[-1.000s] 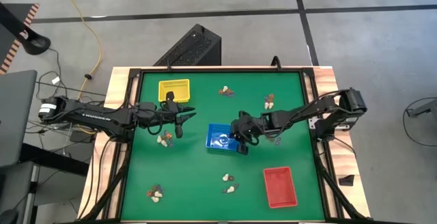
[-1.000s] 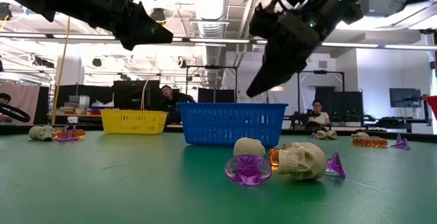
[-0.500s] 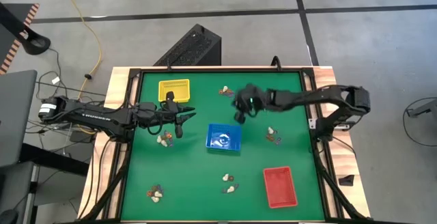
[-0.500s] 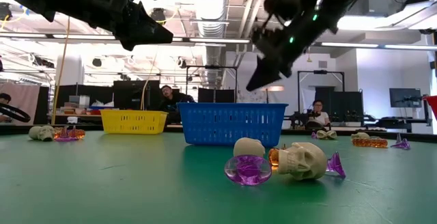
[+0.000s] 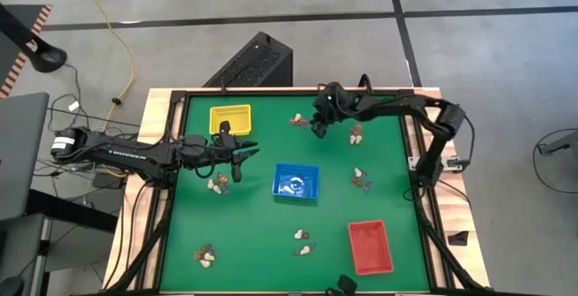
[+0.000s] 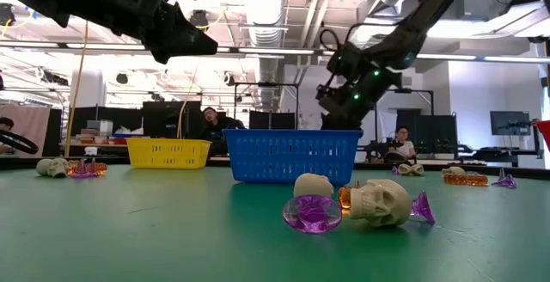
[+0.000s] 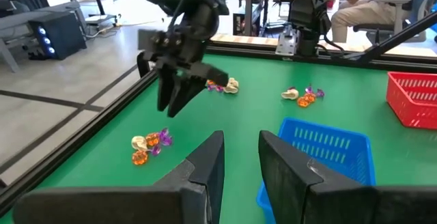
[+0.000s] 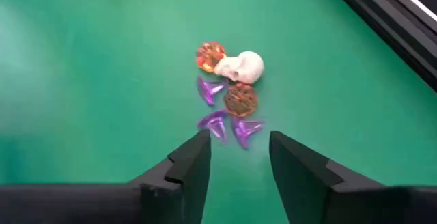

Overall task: Sort Halloween decoration
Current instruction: Put the witch hat toy into the blue bin

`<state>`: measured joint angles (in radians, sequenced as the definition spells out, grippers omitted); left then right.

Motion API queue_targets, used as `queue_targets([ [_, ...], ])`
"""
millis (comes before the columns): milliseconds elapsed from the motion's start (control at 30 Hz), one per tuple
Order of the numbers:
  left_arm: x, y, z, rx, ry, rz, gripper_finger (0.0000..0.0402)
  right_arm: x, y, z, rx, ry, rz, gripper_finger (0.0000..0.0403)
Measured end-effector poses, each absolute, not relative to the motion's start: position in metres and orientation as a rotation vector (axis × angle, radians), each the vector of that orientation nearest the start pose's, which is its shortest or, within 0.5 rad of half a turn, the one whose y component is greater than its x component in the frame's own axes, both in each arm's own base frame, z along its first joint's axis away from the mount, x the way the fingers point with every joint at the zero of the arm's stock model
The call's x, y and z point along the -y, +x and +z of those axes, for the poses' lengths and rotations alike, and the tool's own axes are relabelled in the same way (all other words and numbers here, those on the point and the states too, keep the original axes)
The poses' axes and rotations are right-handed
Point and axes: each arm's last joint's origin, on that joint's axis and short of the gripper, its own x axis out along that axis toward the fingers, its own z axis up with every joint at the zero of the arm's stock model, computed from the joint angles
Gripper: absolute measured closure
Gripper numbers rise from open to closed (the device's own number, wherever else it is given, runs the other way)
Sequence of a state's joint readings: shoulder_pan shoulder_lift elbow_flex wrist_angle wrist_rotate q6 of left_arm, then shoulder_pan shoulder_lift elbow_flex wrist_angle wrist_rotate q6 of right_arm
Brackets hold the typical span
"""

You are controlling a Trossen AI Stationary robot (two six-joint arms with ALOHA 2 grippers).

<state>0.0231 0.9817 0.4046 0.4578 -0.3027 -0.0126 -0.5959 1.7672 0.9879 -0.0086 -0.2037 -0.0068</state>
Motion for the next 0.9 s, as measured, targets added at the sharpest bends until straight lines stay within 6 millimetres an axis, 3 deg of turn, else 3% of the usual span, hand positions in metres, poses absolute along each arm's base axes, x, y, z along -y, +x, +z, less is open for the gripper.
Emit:
queue_targets([
  [333, -0.013, 0.206, 0.227, -0.129, 0.007, 0.326, 0.0319, 0.208, 0.332, 0.161, -0.938, 0.191, -0.411, 0.0220],
  [733, -0.013, 0.205, 0.225, -0.151, 0.016, 0.326, 0.0319, 0.210, 0.335, 0.147, -1.009, 0.209, -0.411, 0.0238],
  [900, -0.013, 0.205, 0.225, -0.152, 0.018, 0.325, 0.0319, 0.210, 0.333, 0.148, -1.020, 0.213, -0.414, 0.0278],
])
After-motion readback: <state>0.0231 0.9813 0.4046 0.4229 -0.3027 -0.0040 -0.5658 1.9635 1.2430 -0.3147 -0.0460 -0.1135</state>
